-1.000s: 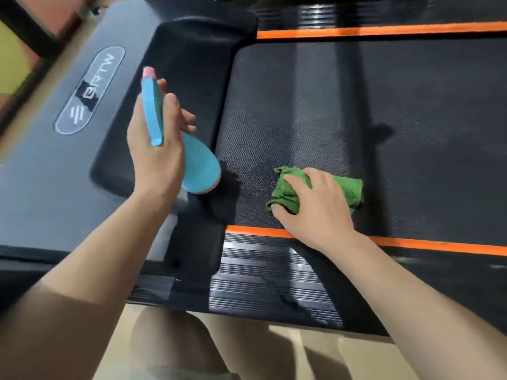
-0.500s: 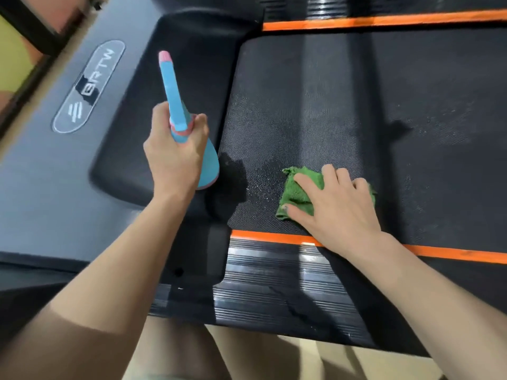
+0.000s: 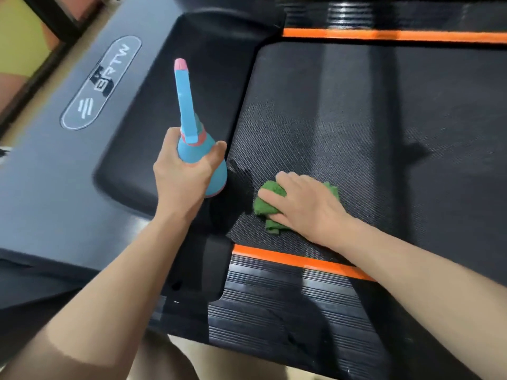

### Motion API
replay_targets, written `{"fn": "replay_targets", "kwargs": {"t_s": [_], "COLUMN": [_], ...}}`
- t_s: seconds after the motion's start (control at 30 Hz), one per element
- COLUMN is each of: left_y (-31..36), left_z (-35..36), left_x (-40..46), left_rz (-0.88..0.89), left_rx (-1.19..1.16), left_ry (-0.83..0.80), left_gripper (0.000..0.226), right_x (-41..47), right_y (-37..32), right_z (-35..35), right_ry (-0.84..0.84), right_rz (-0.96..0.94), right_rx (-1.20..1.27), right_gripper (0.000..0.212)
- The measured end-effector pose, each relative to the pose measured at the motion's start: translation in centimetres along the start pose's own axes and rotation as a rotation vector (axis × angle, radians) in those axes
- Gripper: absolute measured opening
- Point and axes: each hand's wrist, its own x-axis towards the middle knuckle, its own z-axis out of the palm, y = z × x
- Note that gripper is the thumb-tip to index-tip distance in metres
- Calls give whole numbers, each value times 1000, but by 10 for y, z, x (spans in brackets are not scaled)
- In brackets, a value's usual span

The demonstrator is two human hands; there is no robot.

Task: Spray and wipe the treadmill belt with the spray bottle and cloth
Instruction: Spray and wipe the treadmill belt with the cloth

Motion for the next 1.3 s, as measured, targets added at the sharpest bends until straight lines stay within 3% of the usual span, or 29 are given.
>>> {"fn": "replay_targets", "kwargs": {"t_s": [0.07, 0.17, 0.23, 0.4, 0.53, 0.57, 0.63, 0.73, 0.9, 1.03, 1.3], "left_y": [0, 1, 1, -1, -1, -1, -2, -3, 1, 3, 5], "left_z": [0, 2, 3, 5, 4, 4, 5, 6, 6, 14, 4], "left_x": [2, 3, 5, 7, 7, 7, 7, 8, 5, -12, -45], "left_rz": [-3, -10, -13, -22, -16, -15, -18, -16, -6, 8, 5], "left_rx": [5, -3, -14, -22, -37, -40, -42, -55, -35, -19, 38], "left_ry": [0, -7, -12, -20, -17, -19, -18, -3, 9, 10, 37], "left_gripper": [32, 33, 34, 34, 33, 33, 32, 32, 32, 33, 30], "right_x": [21, 45, 51, 20, 27, 37, 56, 60, 9, 10, -95], "right_y": [20, 51, 41, -33, -7, 5, 28, 21, -46, -44, 24], "right_z": [-2, -4, 0, 6, 8, 7, 5, 10, 4, -4, -23], "right_ry": [-41, -10, 76, 114, -6, -10, 41, 118, 25, -15, -240], "right_rz": [42, 433, 531, 193, -146, -117, 114, 347, 70, -69, -10], "right_rx": [44, 67, 20, 134, 105, 82, 86, 61, 263, 280, 319], "right_gripper": [37, 32, 31, 36, 34, 35, 36, 35, 36, 34, 37]}}
